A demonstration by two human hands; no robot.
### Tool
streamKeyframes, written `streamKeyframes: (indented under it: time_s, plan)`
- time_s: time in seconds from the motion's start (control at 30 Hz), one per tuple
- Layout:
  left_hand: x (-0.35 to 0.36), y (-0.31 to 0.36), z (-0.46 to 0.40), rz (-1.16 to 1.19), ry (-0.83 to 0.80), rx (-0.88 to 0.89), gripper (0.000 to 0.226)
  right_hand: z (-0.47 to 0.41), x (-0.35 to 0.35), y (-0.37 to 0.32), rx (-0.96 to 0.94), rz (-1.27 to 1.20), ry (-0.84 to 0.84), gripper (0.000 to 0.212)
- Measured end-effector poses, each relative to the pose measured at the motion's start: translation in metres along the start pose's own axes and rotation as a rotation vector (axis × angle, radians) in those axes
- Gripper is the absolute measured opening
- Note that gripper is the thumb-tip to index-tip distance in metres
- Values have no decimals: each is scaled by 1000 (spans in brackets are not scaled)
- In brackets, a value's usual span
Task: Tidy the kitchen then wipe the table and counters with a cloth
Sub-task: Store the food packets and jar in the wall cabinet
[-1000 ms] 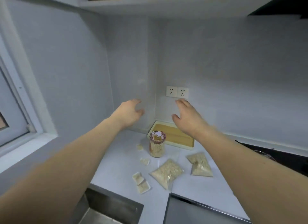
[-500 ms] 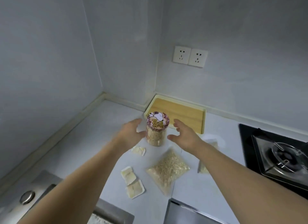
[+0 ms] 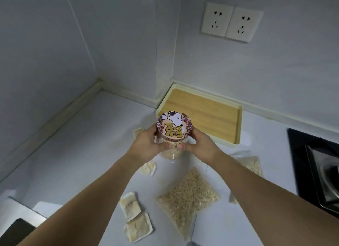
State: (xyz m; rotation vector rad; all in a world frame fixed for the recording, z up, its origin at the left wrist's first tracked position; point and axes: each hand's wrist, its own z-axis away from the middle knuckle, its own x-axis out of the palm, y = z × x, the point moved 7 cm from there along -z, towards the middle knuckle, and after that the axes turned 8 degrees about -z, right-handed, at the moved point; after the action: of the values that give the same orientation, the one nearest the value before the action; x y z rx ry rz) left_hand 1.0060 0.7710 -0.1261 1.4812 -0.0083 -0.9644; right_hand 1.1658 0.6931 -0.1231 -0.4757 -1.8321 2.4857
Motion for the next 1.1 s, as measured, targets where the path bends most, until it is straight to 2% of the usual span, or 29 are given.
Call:
streamKeyframes:
  time_s: [0.17,0.33,0.4,0.5,0.63,0.8,0.97,1.1]
  plan:
    - [-16,9,4,74,-23,-2,59,0,0,-17,-40,-24,2,69]
    - [-55,54,26,133,9,53,47,17,-3,-83,-124,37,-30,60]
    - [-80,80,43,124,40,85,42,34,-3,-118,-171,28,-25,52]
    - [-119,122,64,146,64,151,51,56,-3,-174,-256,56,-27,40]
    - [-177,185,106,188,146,262,52,99,0,-261,-399,80,-29,34]
    - [-248,265,165,190,265,390,49,162,3,-371,-602,82,-40,35]
    - [-309,346,228,139,388,537,50,229,1,-468,-860,148,32,31]
    - [-343,400,263,116,464,629,34,270,-3,-526,-1001,127,68,31]
